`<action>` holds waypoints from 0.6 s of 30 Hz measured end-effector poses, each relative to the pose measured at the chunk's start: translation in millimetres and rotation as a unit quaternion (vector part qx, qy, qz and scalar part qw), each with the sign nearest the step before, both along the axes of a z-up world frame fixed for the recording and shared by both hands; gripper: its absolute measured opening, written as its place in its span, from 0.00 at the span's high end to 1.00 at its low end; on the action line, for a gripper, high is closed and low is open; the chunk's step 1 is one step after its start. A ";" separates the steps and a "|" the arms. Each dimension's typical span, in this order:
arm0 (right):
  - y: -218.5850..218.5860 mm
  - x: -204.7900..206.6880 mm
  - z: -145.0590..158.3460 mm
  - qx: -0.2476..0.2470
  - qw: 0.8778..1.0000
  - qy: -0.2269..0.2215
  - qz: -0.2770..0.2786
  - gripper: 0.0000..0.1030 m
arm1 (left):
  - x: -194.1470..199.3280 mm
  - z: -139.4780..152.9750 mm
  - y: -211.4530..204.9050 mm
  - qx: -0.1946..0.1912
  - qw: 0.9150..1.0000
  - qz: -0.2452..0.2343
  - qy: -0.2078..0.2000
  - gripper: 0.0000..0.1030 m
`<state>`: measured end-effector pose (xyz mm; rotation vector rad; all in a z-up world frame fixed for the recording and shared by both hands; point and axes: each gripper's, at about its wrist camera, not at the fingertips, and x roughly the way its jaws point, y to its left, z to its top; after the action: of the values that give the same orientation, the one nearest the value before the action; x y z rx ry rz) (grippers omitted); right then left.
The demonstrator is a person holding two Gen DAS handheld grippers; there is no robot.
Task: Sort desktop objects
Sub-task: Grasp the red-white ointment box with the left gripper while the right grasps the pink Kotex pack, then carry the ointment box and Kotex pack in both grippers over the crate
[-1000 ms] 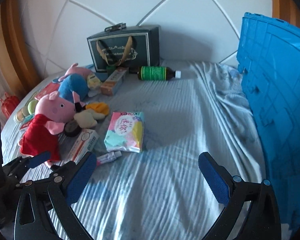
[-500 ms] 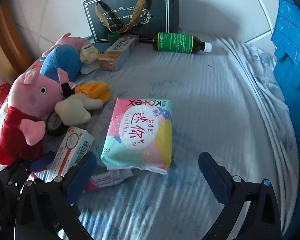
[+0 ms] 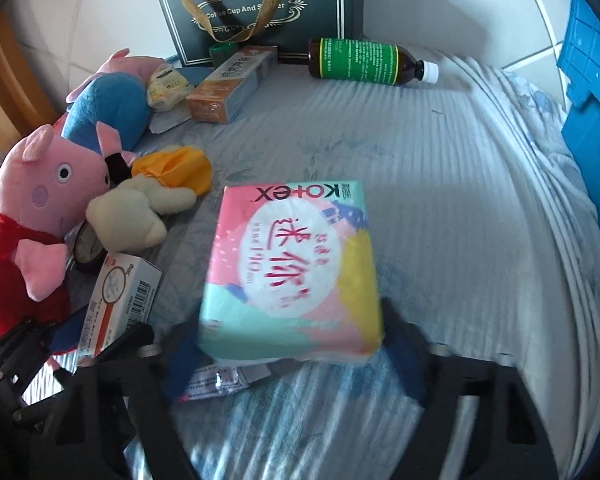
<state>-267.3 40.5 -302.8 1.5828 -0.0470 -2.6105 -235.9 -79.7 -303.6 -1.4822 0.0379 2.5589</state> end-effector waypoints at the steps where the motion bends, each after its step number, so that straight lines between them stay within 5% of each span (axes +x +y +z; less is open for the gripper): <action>1: -0.4 1.1 1.6 0.003 1.000 0.001 0.001 0.33 | 1.8 3.0 0.7 -0.001 1.000 -0.001 0.004 0.60; 18: 14.0 65.8 113.2 -0.009 0.993 0.120 -0.004 0.33 | 53.8 109.3 7.5 0.012 0.992 -0.010 0.123 0.60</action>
<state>-201.4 54.6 -189.7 1.2554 -0.0618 -2.7768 -182.2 -72.1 -194.2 -1.1433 0.0561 2.7004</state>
